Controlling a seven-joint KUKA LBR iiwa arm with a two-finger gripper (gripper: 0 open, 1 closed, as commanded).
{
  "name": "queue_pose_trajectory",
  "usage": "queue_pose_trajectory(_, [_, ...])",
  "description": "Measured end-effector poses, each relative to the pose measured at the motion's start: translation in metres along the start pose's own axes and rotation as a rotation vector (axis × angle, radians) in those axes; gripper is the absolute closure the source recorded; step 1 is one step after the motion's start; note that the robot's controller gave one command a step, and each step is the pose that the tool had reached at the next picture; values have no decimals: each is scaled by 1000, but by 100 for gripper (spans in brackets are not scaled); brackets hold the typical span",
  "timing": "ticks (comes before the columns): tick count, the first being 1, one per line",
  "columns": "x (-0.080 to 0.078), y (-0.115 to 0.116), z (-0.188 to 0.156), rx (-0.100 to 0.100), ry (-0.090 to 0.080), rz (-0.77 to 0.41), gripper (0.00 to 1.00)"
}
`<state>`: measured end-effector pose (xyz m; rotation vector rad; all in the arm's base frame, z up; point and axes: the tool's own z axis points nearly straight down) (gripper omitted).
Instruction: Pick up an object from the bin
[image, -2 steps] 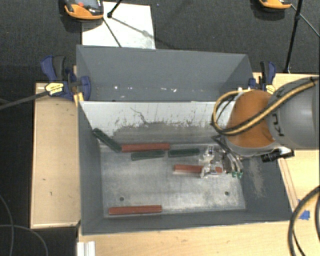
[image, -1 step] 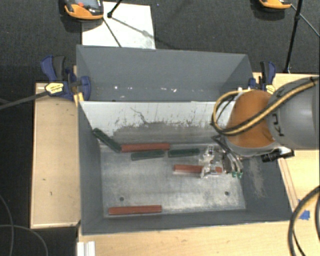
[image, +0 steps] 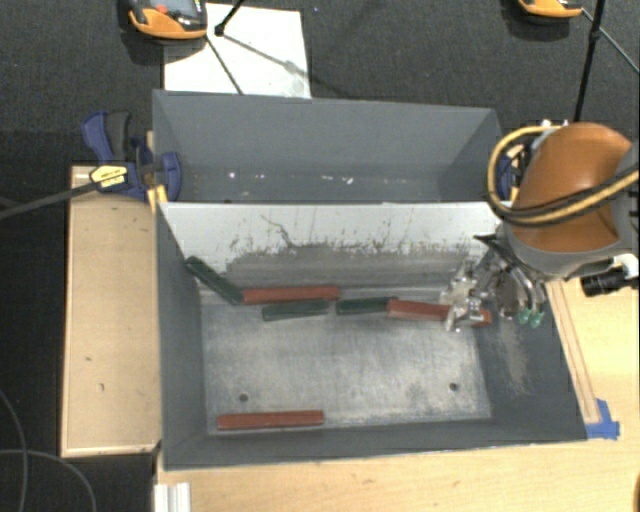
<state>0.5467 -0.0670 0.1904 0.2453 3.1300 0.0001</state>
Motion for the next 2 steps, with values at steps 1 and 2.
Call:
queue_pose_trajectory(1, [0,0,0,0,0,0,100])
queue_pose_trajectory(2, [-12,-1,-29,0,1,-5,100])
